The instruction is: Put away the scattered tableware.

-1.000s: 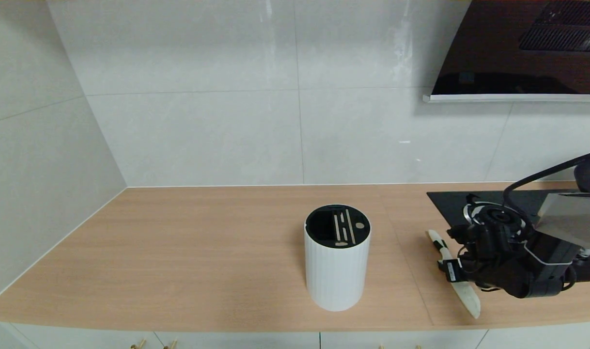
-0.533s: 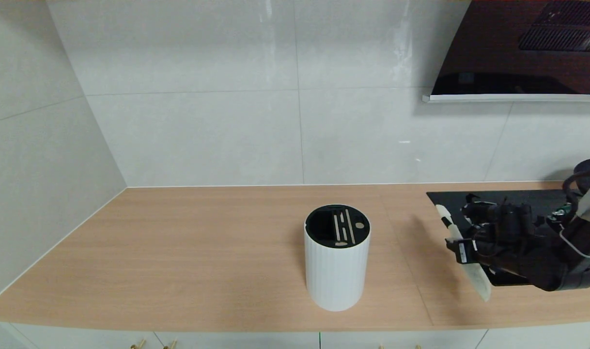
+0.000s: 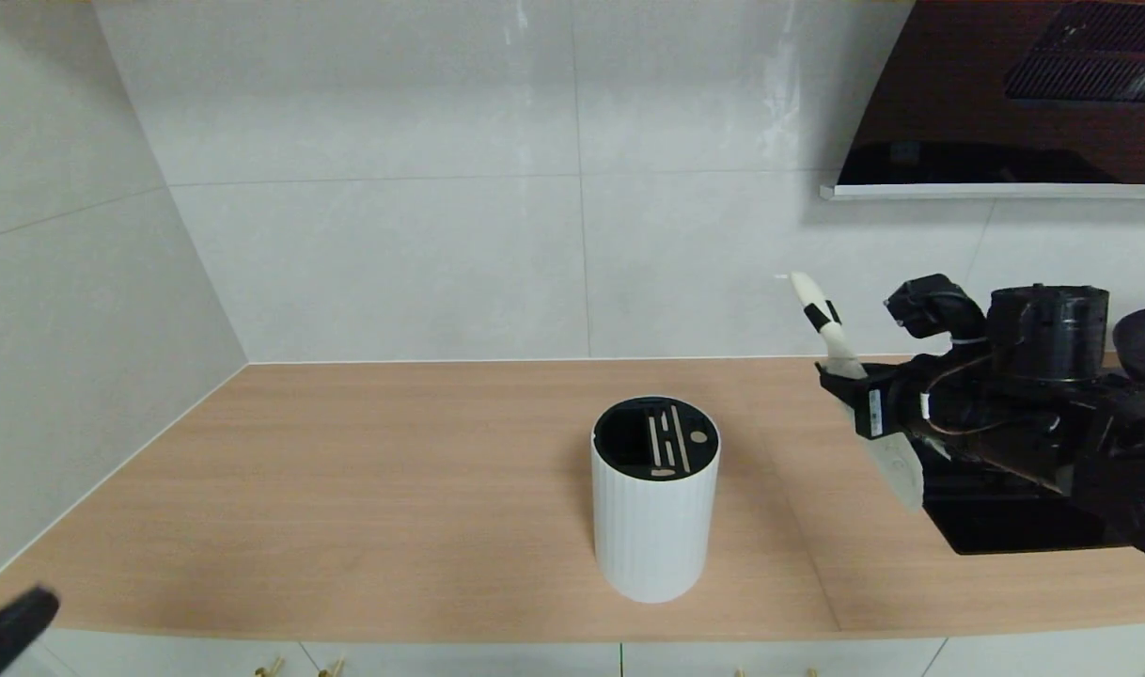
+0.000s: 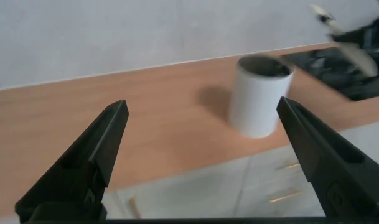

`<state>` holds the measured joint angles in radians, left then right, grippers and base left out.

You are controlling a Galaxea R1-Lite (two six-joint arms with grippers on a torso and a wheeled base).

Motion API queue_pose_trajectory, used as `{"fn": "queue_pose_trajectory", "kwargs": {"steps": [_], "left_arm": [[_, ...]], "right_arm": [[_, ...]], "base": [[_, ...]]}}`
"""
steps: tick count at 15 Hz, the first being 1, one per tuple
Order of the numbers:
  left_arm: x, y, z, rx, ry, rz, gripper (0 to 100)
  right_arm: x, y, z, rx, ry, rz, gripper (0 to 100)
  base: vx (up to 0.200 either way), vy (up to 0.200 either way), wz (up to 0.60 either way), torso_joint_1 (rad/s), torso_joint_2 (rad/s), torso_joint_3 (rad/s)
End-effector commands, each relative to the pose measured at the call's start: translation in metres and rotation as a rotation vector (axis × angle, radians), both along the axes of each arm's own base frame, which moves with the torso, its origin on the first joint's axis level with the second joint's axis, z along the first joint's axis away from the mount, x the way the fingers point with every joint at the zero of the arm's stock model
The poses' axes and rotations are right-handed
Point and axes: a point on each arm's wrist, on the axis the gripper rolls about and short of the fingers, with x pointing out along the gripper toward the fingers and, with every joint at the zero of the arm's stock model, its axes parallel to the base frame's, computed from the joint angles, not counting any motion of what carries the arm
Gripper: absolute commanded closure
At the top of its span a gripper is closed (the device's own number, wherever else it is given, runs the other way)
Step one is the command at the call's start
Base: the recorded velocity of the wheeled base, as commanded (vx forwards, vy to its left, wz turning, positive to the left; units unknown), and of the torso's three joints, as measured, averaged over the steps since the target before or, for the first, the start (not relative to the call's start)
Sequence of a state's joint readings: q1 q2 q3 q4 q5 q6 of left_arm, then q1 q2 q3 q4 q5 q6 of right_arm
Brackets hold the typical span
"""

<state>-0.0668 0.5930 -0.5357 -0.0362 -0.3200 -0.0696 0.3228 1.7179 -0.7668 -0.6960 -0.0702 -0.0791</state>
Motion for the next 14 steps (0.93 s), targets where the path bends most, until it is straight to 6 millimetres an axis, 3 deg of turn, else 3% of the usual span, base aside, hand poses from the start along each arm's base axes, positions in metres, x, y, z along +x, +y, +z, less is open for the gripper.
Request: {"fn": "queue_pose_trajectory", "kwargs": {"steps": [1, 2, 3, 7, 11, 14], "left_arm": [[0.117, -0.048, 0.027, -0.184, 0.165, -0.294, 0], [0.135, -0.071, 0.024, -0.309, 0.203, -0.379, 0], [0.146, -0.081, 0.016, -0.343, 0.221, -0.41, 0], [0.19, -0.12, -0.007, -0.326, 0.351, -0.518, 0], [0.231, -0.172, -0.029, -0.354, 0.341, -0.617, 0], [0.239, -0.18, -0.031, -0.377, 0.29, -0.63, 0]], "right_arm": [[-0.029, 0.013, 0.04, 0.042, -0.121, 0.064, 100], [-0.043, 0.022, 0.048, 0.055, -0.145, 0.111, 100], [-0.054, 0.031, 0.048, 0.057, -0.14, 0.148, 100], [-0.089, 0.061, 0.052, 0.055, -0.125, 0.261, 100], [-0.094, 0.081, 0.043, 0.09, -0.068, 0.319, 100], [-0.097, 0.096, 0.033, 0.113, -0.018, 0.356, 100]], "base": [[0.0, 0.0, 0.0, 0.0, 0.0, 0.0], [0.0, 0.0, 0.0, 0.0, 0.0, 0.0], [0.0, 0.0, 0.0, 0.0, 0.0, 0.0], [0.0, 0.0, 0.0, 0.0, 0.0, 0.0], [0.0, 0.0, 0.0, 0.0, 0.0, 0.0], [0.0, 0.0, 0.0, 0.0, 0.0, 0.0]]}}
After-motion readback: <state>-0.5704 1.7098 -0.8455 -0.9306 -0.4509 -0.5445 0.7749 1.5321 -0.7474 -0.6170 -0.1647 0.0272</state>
